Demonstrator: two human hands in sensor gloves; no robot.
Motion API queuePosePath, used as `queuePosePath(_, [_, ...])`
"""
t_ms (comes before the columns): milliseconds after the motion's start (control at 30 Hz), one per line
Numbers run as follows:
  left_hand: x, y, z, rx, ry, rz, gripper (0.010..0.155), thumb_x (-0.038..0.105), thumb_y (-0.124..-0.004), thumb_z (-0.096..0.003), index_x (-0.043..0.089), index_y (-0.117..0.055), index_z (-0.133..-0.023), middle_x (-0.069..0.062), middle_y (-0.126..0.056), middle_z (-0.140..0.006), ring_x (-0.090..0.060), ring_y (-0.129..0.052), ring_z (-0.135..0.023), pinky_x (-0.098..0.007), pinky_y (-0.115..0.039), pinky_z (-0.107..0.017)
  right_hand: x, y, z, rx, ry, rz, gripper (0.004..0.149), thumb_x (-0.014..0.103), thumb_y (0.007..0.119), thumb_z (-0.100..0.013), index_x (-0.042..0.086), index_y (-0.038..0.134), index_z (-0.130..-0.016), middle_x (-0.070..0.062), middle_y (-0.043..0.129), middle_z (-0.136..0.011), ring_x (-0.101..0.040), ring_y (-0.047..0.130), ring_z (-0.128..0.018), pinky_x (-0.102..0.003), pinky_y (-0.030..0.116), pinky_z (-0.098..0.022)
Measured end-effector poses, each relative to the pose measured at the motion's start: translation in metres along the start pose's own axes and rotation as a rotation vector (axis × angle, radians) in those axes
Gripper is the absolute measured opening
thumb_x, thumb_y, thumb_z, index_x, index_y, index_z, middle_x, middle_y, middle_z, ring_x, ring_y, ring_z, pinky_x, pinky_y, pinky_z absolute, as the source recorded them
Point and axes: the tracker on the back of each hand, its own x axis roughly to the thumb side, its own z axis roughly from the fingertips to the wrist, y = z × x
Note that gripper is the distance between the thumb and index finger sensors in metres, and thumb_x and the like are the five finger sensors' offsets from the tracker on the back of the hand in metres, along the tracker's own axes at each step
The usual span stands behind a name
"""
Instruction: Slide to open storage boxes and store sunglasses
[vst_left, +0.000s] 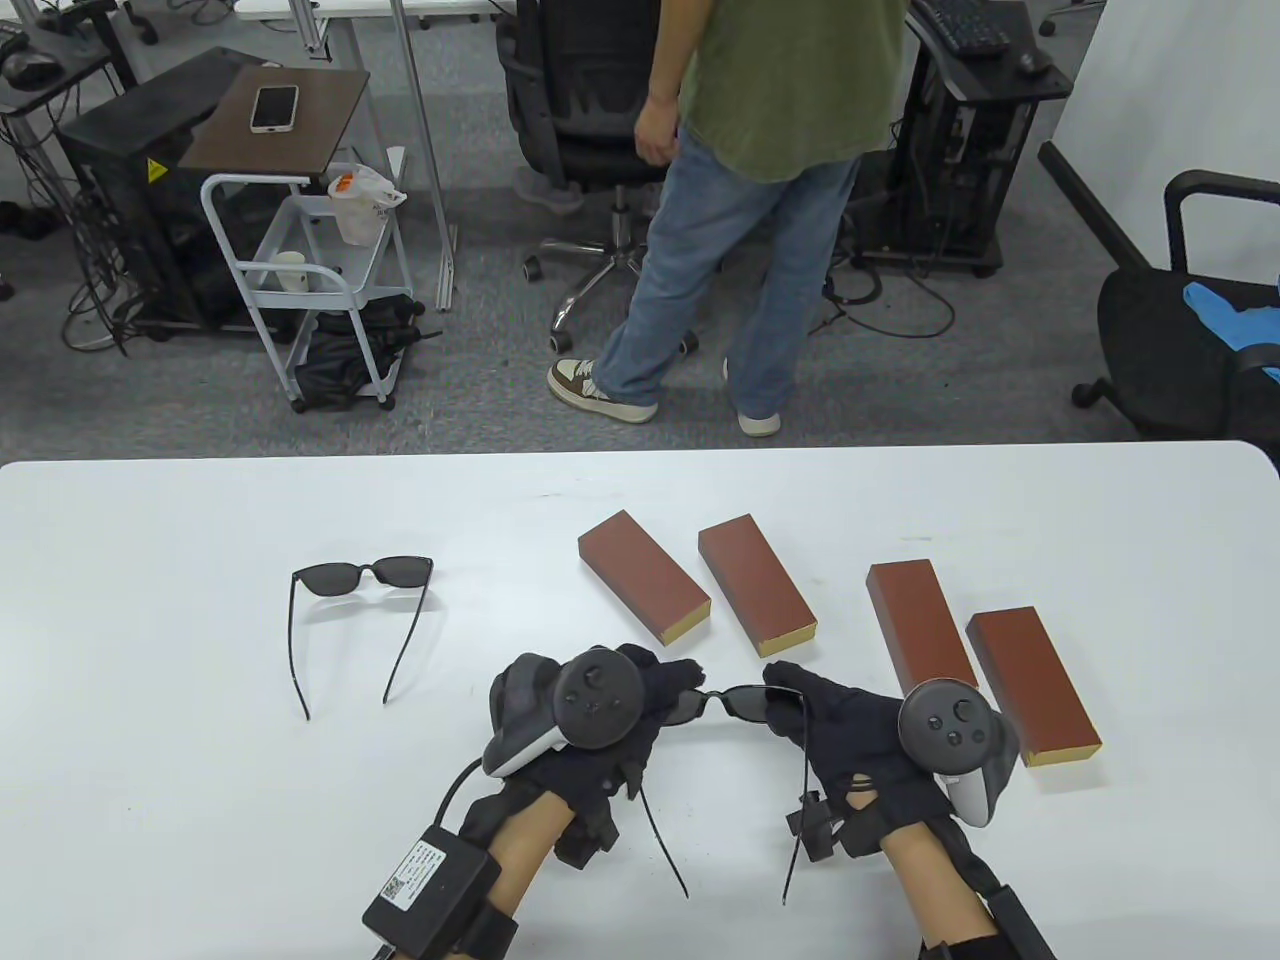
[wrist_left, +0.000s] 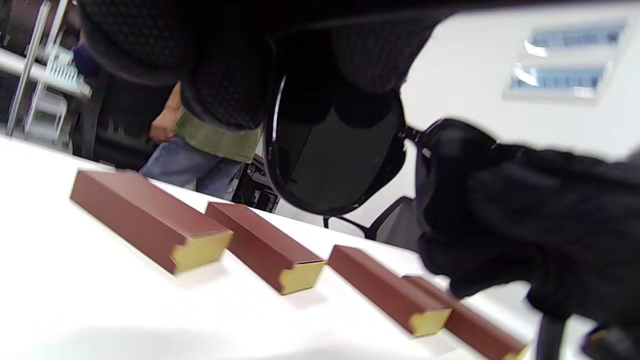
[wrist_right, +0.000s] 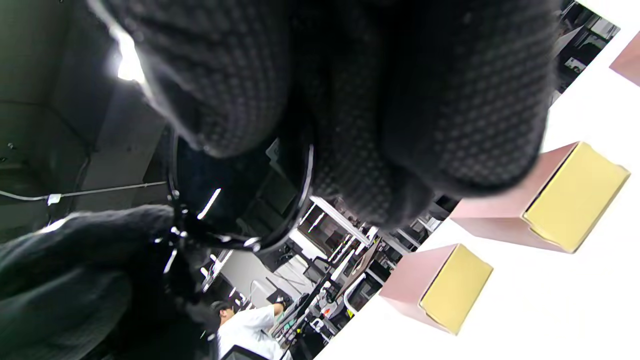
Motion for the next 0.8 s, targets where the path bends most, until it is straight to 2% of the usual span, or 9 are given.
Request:
queuePosePath(167, [-0.025,-0.007,0.007,0.008,0.066,0.512,0.056,0.053,-0.069,-0.047,0.033,-0.079,-0.098,-0.004,-0.086,-0.089,-0.033,-0.089,-0.074,-0.053,-0.075,-0.052,-0.001,-0.004,0.002,-0.07,0.08,-0.049,0.054,0.034,0.096,-0.026,0.018,0.081,-0.075,-0.003,0.109,-0.048,-0.022,0.115,-0.031,-0.032,0.101,-0.019])
queuePosePath(333, [-0.04,-0.023,0.013,0.051,0.113,0.949,0.064,0.06,-0.062,-0.0477,0.03,-0.074,-0.102,-0.011,-0.079,-0.098,-0.036,-0.085,-0.079,-0.052,-0.074,-0.053,-0.001,-0.001,0.008,-0.124,0.207,-0.163,0.057,0.033,0.095,-0.028,0.019,0.075,-0.08,-0.003,0.109,-0.044,-0.021,0.115,-0.026,-0.031,0.101,-0.015])
queuePosePath(400, [-0.041,-0.028,0.014,0.062,0.121,1.056,0.065,0.061,-0.061,-0.0483,0.029,-0.072,-0.103,-0.012,-0.075,-0.102,-0.035,-0.085,-0.079,-0.052,-0.074,-0.053,-0.001,0.0,0.01,-0.135,0.235,-0.197,0.057,0.034,0.094,-0.029,0.018,0.074,-0.08,-0.003,0.109,-0.043,-0.021,0.115,-0.024,-0.031,0.1,-0.013])
queuePosePath(467, [-0.041,-0.032,0.016,0.074,0.141,1.12,0.066,0.061,-0.06,-0.0486,0.028,-0.07,-0.105,-0.013,-0.074,-0.104,-0.035,-0.085,-0.08,-0.051,-0.075,-0.053,-0.001,0.002,0.012,-0.14,0.26,-0.239,0.057,0.033,0.094,-0.03,0.018,0.073,-0.081,-0.004,0.109,-0.041,-0.021,0.114,-0.022,-0.031,0.1,-0.012])
queuePosePath(633, [-0.039,-0.041,0.019,0.077,0.165,1.159,0.067,0.06,-0.055,-0.0498,0.031,-0.058,-0.11,-0.012,-0.069,-0.107,-0.034,-0.084,-0.082,-0.05,-0.075,-0.054,-0.002,0.005,0.016,-0.152,0.293,-0.313,0.054,0.032,0.092,-0.032,0.02,0.072,-0.081,-0.005,0.109,-0.038,-0.02,0.114,-0.019,-0.03,0.1,-0.009])
queuePosePath(800, [-0.042,-0.047,0.02,0.101,0.234,1.172,0.065,0.059,-0.056,-0.051,0.029,-0.06,-0.109,-0.012,-0.074,-0.103,-0.031,-0.088,-0.077,-0.048,-0.077,-0.05,-0.004,0.009,0.019,-0.172,0.287,-0.367,0.048,0.033,0.089,-0.034,0.023,0.075,-0.079,-0.005,0.108,-0.035,-0.018,0.113,-0.017,-0.031,0.099,-0.008])
